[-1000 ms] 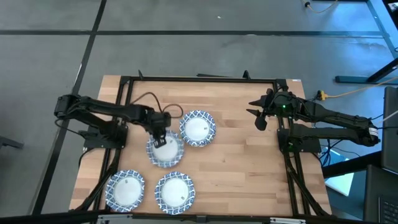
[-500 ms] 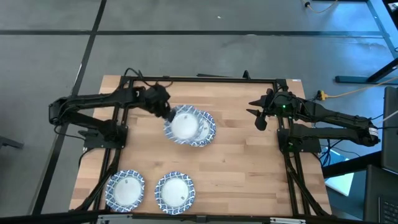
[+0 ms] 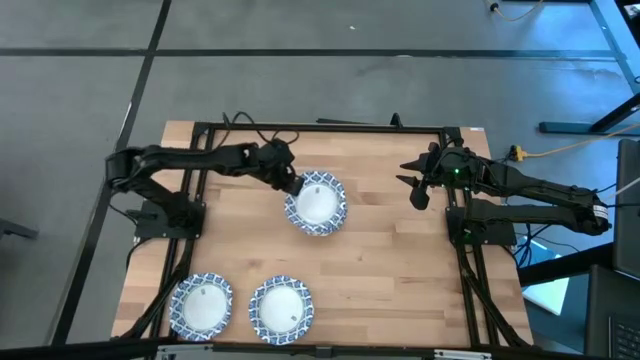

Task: Nest bowls inside each other
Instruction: Stack the white bowl on top of the other white bowls

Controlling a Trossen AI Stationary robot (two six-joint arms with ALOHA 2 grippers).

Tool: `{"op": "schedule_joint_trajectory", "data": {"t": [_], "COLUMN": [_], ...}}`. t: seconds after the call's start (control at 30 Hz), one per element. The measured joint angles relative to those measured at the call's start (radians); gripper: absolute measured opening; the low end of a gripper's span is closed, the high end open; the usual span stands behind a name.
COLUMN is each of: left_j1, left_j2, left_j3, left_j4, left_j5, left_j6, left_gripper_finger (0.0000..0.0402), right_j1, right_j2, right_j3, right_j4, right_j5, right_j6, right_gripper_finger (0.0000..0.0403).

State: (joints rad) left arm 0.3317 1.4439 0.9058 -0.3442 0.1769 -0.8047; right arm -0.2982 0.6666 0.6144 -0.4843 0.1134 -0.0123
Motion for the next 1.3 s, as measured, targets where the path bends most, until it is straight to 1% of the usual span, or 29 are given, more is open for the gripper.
{"op": "schedule_joint_trajectory", "data": {"t": [0.13, 0.3, 0.63, 0.8, 0.93, 1.13, 1.3], "left_j1": [0.000, 0.005, 0.005, -0.001, 0.000, 0.000, -0.006], "left_j2": [0.060, 0.115, 0.119, 0.119, 0.119, 0.119, 0.119], "left_j3": [0.000, 0.000, 0.000, 0.000, 0.000, 0.000, 0.039], "left_j4": [0.068, 0.073, 0.080, 0.077, 0.077, 0.077, 0.065], "left_j5": [0.002, 0.004, -0.011, -0.045, -0.046, -0.035, -0.019], "left_j6": [0.001, 0.003, 0.055, 0.056, 0.056, 0.095, 0.165], "left_gripper_finger": [0.0002, 0.0010, 0.0032, 0.0065, 0.0100, 0.0150, 0.0160], "right_j1": [0.000, 0.000, 0.000, 0.000, 0.000, 0.000, 0.000], "right_j2": [0.000, 0.000, 0.000, 0.000, 0.000, 0.000, 0.000], "right_j3": [0.000, 0.000, 0.000, 0.000, 0.000, 0.000, 0.000], "right_j4": [0.000, -0.015, -0.019, -0.019, -0.019, -0.019, -0.019], "right_j5": [0.000, 0.000, 0.000, 0.000, 0.000, 0.000, 0.000], "right_j6": [0.000, 0.002, 0.003, 0.003, 0.003, 0.002, 0.001], "right_gripper_finger": [0.0162, 0.0162, 0.0162, 0.0162, 0.0162, 0.0162, 0.0162]}}
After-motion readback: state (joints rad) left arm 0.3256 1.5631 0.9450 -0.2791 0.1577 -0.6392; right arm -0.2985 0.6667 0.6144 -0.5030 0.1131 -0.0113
